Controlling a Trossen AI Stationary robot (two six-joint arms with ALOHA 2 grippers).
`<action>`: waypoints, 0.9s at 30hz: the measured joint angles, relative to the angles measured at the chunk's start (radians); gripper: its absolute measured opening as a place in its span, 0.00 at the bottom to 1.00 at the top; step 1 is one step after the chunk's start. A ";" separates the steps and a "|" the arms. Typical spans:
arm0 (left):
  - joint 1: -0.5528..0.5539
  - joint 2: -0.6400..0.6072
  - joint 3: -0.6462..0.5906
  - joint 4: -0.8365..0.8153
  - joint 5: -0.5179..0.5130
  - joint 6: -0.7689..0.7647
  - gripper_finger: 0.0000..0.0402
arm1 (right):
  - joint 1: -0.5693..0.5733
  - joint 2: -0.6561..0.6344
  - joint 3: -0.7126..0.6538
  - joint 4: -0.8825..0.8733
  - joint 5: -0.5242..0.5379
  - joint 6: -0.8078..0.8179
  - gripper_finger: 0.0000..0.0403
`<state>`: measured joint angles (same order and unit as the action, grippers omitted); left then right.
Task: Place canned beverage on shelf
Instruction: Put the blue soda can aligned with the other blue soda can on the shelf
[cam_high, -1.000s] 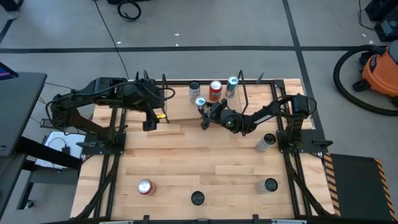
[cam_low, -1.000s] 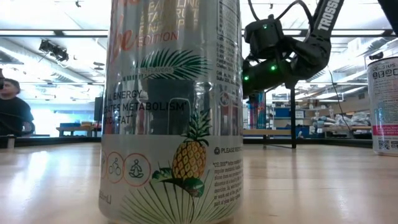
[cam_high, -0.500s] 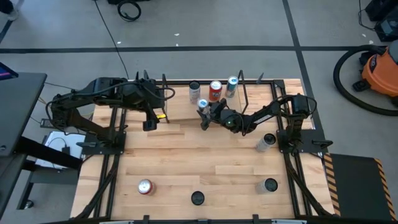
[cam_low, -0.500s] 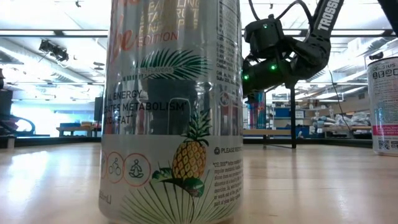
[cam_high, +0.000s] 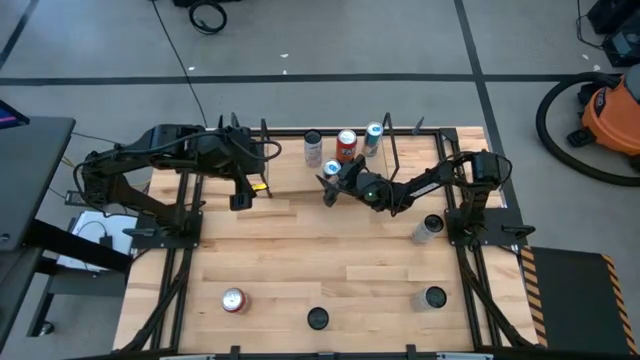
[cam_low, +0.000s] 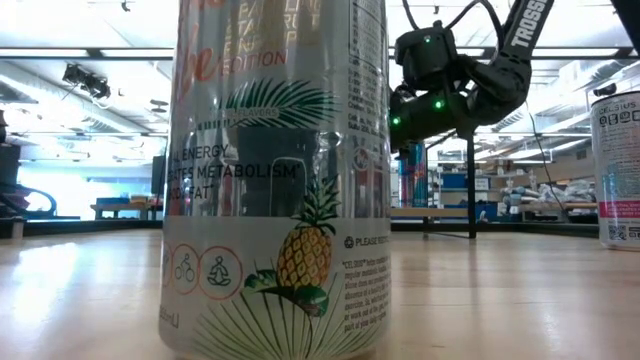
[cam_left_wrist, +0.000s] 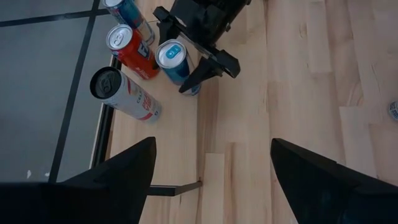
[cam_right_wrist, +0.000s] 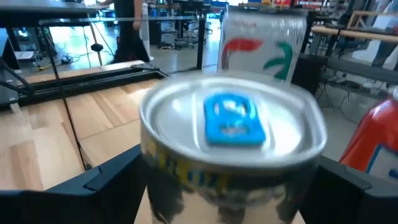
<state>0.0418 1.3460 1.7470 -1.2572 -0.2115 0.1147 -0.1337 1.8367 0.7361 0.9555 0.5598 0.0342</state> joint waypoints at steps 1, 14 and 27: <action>0.000 0.000 0.000 0.000 0.000 0.000 0.79 | 0.000 -0.007 0.000 0.000 0.000 -0.012 0.88; 0.000 0.000 0.000 0.000 0.000 0.000 0.79 | -0.001 -0.101 -0.001 -0.022 0.006 -0.147 0.88; 0.000 0.000 0.000 0.000 0.000 -0.007 0.79 | -0.001 -0.183 -0.001 -0.060 -0.003 -0.195 0.87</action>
<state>0.0418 1.3460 1.7470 -1.2574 -0.2111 0.1078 -0.1345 1.6534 0.7353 0.8956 0.5571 -0.1604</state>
